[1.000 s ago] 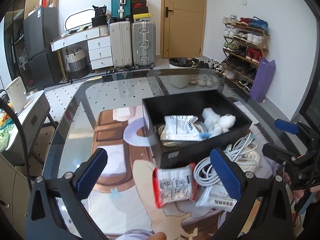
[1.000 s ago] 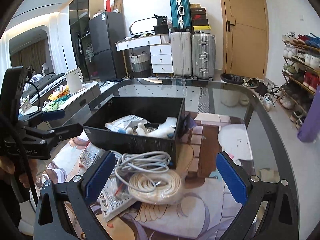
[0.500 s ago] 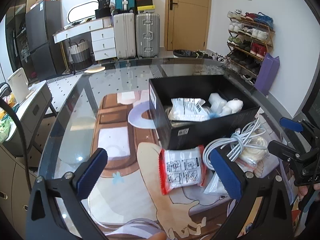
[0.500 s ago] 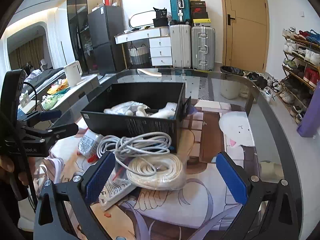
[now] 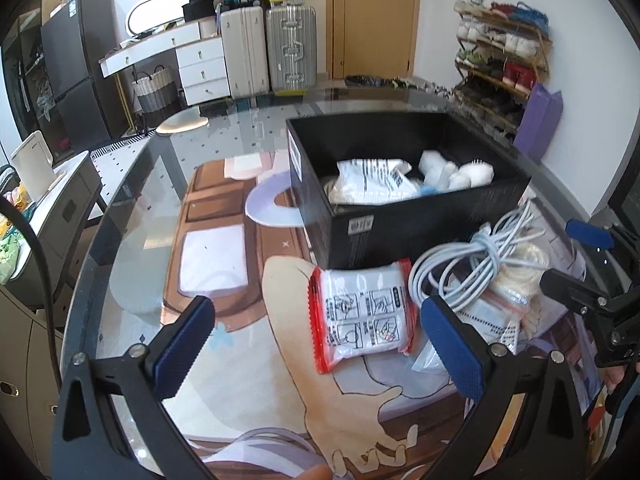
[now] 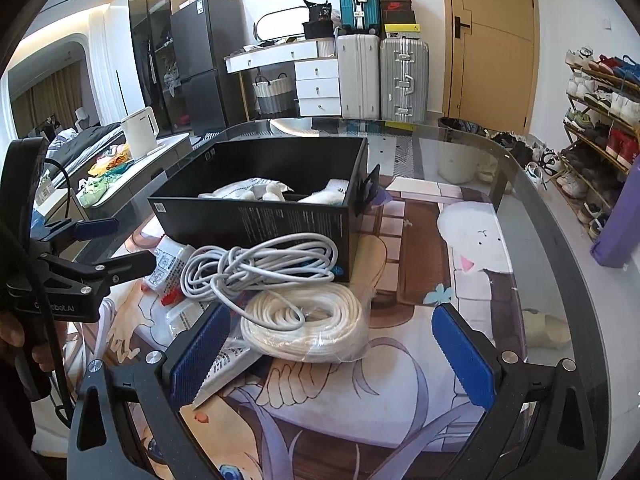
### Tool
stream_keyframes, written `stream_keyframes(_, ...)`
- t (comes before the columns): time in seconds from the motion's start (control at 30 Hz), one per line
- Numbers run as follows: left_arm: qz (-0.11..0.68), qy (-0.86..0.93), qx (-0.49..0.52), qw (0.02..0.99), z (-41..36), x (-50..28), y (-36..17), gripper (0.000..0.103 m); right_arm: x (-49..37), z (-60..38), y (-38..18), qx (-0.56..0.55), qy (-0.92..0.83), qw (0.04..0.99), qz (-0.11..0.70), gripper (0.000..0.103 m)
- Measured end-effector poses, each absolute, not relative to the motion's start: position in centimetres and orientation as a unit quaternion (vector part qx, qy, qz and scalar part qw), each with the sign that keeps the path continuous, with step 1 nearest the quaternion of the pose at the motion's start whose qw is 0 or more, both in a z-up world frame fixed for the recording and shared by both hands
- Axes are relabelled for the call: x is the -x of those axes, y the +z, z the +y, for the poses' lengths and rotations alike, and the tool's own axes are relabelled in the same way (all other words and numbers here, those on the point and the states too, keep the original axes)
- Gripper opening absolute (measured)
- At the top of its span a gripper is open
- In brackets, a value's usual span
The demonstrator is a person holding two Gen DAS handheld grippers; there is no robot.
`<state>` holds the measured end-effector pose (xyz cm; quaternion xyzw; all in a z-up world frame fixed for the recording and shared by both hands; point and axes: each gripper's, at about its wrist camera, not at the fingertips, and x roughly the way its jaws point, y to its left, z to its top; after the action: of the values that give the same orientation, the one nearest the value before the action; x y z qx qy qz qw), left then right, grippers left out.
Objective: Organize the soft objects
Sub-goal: 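Withdraw both tools toward the red-edged packet and the white cable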
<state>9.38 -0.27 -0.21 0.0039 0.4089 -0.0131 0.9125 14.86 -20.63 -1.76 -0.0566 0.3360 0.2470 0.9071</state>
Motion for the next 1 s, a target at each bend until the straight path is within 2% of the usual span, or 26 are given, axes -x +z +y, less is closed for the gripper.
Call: stream_keyframes(1.0, 0.448, -0.019, -0.031, 0.893, -1.1, -10.4, -2.2, 0.103, -16.5, -17.1, -1.8, 0.057, 0.285, 0.891, 0.349, 0.102)
